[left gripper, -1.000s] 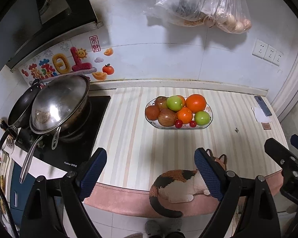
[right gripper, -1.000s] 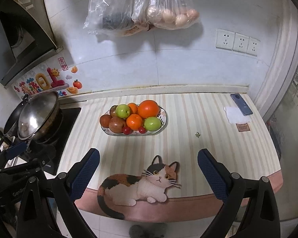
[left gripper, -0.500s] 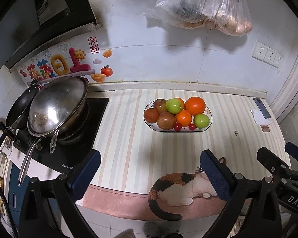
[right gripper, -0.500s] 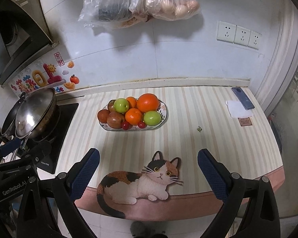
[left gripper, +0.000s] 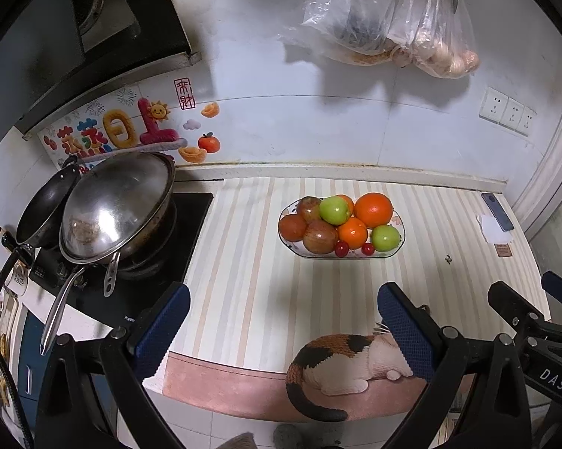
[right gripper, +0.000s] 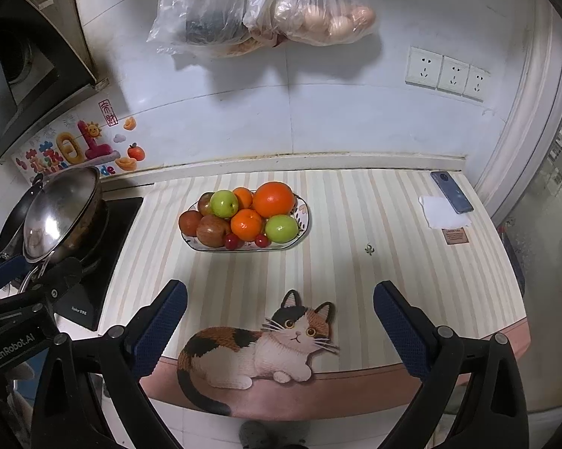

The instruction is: Organize fruits

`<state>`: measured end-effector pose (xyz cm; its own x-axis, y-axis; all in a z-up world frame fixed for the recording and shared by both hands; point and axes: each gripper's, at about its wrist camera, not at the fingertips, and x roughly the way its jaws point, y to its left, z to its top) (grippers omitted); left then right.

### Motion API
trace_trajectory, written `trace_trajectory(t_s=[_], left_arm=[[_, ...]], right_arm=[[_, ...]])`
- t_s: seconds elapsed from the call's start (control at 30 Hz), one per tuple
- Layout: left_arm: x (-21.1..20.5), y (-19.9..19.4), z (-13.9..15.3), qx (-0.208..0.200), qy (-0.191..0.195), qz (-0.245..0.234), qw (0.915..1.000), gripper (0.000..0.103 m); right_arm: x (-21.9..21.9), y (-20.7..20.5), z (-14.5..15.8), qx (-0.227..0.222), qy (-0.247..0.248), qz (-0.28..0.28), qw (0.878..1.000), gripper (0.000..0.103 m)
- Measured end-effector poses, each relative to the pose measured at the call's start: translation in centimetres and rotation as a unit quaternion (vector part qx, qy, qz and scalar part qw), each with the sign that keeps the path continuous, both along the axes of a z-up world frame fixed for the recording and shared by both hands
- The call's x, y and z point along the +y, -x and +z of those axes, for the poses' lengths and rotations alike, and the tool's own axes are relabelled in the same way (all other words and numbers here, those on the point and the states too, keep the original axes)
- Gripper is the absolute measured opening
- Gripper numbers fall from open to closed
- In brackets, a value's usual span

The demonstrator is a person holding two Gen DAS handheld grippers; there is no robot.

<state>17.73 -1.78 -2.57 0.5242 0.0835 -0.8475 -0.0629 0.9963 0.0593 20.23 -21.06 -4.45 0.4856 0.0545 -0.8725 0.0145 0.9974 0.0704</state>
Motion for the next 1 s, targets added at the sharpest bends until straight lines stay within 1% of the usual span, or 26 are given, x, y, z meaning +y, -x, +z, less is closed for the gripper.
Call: trace_trajectory(t_s=[0.5,1.0], left_arm=[[0.36,-0.18,-0.08,0.0,0.0,0.0,1.0,0.103],[0.39,0.18,0.08,0.0,0.002,0.002,1.0,0.103]], right_arm=[[-0.09,-0.22,0.17,-0.008,0.011,-0.003,1.0,0.103],[0.0,-0.15,0.93,-0.014,0.005,-0.008,1.0,0.103]])
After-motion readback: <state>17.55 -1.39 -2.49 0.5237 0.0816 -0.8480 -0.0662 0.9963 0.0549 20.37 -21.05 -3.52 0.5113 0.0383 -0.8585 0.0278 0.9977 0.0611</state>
